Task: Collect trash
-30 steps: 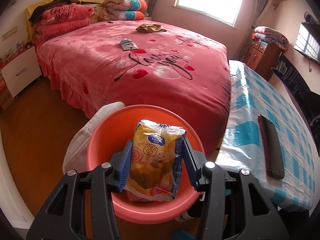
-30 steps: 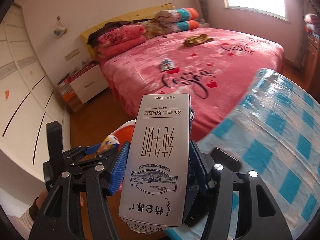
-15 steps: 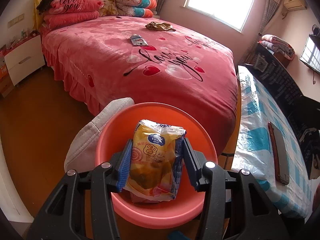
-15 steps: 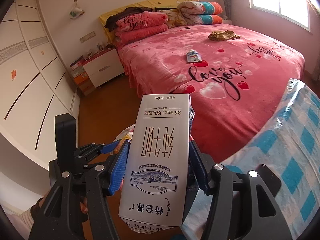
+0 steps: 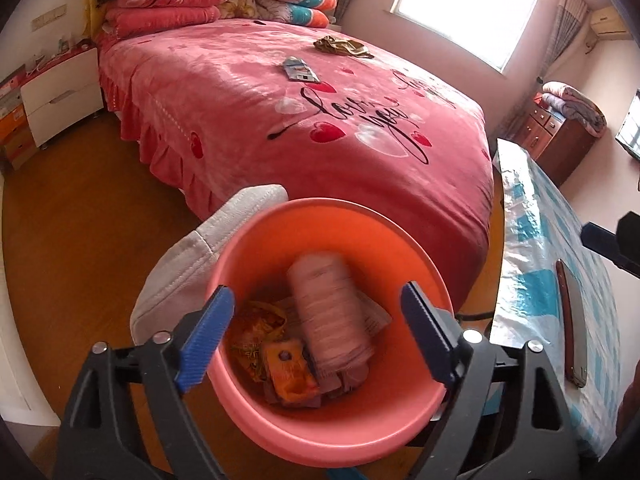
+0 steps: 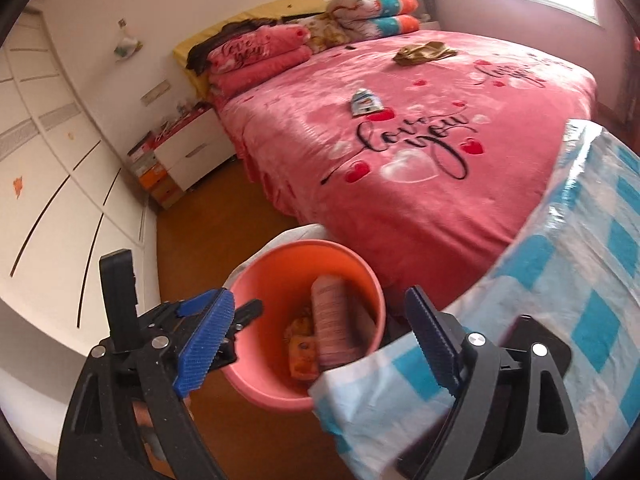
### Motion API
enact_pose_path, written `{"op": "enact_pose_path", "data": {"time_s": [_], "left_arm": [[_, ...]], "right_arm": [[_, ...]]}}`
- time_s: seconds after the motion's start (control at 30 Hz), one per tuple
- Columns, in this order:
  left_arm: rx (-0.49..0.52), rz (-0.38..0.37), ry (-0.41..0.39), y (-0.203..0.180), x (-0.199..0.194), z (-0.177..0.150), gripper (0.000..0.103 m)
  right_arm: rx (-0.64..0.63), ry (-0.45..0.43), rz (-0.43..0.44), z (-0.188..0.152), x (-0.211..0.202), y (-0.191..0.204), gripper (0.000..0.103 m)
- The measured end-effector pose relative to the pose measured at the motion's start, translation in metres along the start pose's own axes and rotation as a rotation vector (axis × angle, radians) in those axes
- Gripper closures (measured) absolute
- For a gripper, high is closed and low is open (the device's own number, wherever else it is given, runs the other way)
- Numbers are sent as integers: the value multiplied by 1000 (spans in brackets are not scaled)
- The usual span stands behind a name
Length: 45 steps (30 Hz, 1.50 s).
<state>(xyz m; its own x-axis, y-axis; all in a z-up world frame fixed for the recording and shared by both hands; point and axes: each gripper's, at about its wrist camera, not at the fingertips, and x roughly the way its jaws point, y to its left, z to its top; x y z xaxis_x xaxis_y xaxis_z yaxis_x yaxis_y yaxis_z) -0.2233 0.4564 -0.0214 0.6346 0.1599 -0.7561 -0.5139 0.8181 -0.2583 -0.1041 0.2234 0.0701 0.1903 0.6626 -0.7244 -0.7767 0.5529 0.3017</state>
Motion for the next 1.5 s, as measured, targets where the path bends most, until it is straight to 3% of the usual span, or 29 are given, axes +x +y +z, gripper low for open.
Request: {"op": "enact_pose_path", "data": {"time_s": [0.2,0.47,0.6,1.5], "left_arm": [[33,60,-11,-7,-3,3,10],[119,156,-88,-32,-22,9,7],[153,169,-110,-49,-30,12,7],[361,23,-190,-196,-72,14,6]], "right_arm": [[12,-55,-83,-6,-27,-17,12],[22,-99,-159,-21,-59,-34,9],[32,-120,-193,-29,-74,-45,9],[158,-277,-381,-88,-182,-114,8]]}}
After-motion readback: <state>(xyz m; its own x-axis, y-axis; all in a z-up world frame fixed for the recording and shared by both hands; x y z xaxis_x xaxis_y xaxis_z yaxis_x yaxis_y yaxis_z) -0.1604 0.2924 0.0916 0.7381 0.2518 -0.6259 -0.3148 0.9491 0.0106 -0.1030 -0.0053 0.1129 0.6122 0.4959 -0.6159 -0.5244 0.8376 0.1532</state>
